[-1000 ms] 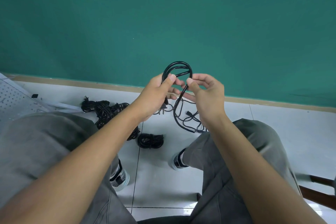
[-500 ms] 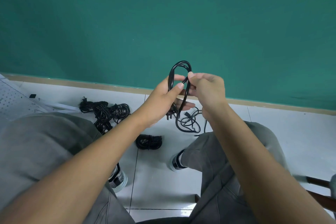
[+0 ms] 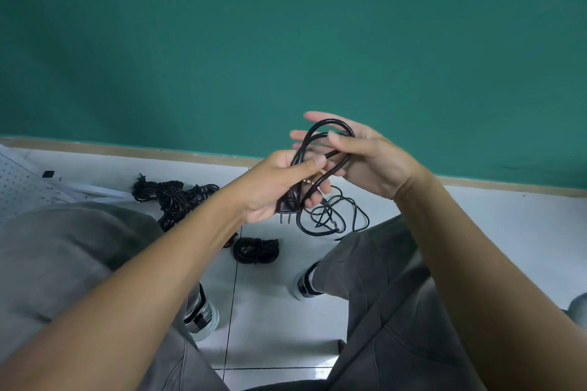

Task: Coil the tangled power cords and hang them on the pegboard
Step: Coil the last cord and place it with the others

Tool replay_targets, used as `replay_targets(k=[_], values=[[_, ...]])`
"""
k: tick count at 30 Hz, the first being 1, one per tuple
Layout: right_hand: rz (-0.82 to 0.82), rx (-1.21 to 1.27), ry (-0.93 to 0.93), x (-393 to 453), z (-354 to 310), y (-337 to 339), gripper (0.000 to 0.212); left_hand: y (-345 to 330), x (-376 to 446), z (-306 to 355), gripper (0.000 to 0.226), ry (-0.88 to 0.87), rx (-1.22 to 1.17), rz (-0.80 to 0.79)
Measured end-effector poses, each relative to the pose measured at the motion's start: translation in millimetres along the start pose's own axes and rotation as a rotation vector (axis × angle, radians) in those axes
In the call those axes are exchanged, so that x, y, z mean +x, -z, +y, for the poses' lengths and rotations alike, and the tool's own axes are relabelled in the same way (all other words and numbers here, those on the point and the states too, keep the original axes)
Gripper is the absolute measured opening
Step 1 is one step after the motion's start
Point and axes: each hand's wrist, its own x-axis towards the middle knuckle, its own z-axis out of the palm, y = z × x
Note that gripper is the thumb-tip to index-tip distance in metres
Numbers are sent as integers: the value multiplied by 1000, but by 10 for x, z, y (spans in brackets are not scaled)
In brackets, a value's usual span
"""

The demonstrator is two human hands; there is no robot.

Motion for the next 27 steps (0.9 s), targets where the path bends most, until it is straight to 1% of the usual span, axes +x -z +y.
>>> replay_targets(k=[1,3,5,7,10,13,14,16,17,18,19,20,21,23,25,26,27], values=[[7,3,19,15,22,-39,63,-5,0,-2,24,9,-1,-13],[39,45,56,58,65,-97,55,-13,-4,4,26,34,-4,-58],[21,125,103,71,112,-126,42,-15,-24,30,32,66,-16,-109],[-10,233,130,56,107,-172,35,-1,-37,42,34,96,-42,-149],[18,284,91,52,65,-243,31,-7,-40,33,19,99,-117,-196],[75,258,92,58,5,-316,28,-35,-19,-17,14,37,-159,-183],[104,243,90,66,-20,-346,31,-48,-16,-32,13,17,-186,-175],[146,181,74,92,-61,-385,46,-68,-33,-48,11,2,-268,-191],[149,152,71,104,-74,-391,54,-59,-44,-47,5,1,-298,-212],[145,139,66,109,-85,-388,61,-46,-56,-39,12,8,-307,-221],[139,137,57,110,-94,-375,67,-26,-59,-42,29,21,-308,-248],[130,133,38,105,-101,-352,72,-9,-63,-40,40,33,-323,-285],[120,114,18,103,-102,-323,74,-6,-67,-31,43,39,-347,-324],[103,57,-10,95,-96,-288,66,-9,-74,-13,31,58,-375,-376],[73,46,-14,91,-84,-247,50,-28,-85,22,18,90,-347,-368],[56,44,-9,85,-84,-237,45,-41,-90,40,20,107,-337,-346],[52,37,-2,80,-83,-233,43,-55,-87,57,27,123,-326,-315]])
